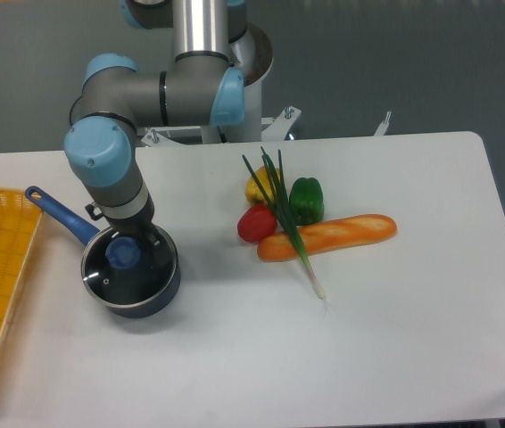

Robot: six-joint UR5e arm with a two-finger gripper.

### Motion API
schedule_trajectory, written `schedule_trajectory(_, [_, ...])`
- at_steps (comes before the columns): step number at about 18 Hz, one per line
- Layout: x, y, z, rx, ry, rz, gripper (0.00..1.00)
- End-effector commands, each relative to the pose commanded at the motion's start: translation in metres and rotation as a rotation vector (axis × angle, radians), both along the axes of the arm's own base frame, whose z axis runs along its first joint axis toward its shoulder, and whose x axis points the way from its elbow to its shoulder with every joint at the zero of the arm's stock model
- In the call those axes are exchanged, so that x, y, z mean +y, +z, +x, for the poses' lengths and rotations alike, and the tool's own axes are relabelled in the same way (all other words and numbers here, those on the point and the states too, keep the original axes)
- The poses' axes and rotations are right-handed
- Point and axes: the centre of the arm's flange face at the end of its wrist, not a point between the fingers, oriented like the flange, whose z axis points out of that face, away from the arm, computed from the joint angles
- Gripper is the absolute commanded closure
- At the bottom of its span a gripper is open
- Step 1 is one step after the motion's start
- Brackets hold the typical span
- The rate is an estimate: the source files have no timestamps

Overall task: Open the lid
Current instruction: 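Lower the gripper onto the blue lid knob and close on it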

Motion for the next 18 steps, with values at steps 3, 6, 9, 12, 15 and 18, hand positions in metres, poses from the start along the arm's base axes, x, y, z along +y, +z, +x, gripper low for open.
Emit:
schedule_trajectory(3, [0.002, -0.003, 0.004, -0.003, 0.006, -0.001, 0.00])
schedule_trajectory(6, [0.004, -0.004, 0.004, -0.003, 0.005, 0.007, 0.00])
schedule_trajectory(9, [0.007, -0.003, 0.008, 0.004, 0.014, 0.022, 0.00])
schedule_trajectory(12, [0.010, -0.006, 0.013, 0.003, 0.014, 0.018, 0.00])
schedule_trajectory(15, [0.011, -0.009, 0.015, -0.001, 0.016, 0.015, 0.00])
schedule_trajectory(18, [0.015, -0.011, 0.017, 0.003, 0.020, 0.028, 0.00])
